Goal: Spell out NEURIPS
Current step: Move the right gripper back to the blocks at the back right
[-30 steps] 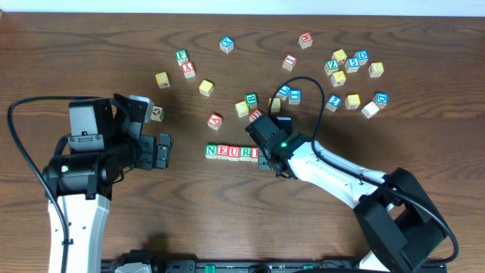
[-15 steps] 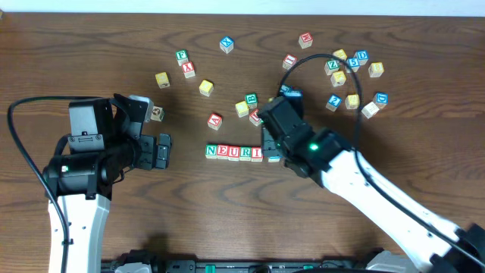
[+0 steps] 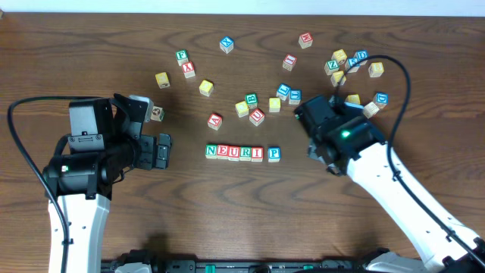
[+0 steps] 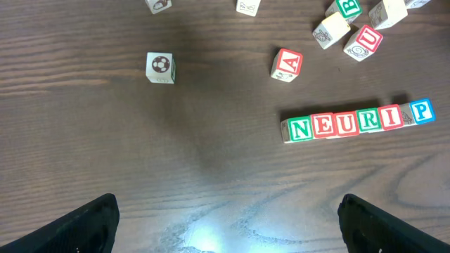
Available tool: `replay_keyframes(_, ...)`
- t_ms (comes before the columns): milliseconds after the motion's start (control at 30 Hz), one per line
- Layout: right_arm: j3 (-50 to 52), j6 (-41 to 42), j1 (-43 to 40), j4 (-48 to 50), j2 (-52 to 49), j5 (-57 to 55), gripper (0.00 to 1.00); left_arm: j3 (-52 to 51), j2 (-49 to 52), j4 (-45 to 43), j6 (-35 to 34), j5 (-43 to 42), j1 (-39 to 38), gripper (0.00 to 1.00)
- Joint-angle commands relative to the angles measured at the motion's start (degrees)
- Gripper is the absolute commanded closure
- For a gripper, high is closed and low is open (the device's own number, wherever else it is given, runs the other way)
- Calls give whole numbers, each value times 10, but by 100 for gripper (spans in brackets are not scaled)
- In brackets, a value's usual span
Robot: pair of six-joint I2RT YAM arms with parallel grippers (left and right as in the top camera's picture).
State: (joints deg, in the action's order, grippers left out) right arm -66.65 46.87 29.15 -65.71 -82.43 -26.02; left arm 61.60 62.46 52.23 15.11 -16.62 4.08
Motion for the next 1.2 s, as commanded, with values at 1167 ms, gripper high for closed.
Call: replay_keyframes(1167,-105,-114,-188,129,-11,115,5,12,-3,1,7,-7,3,2)
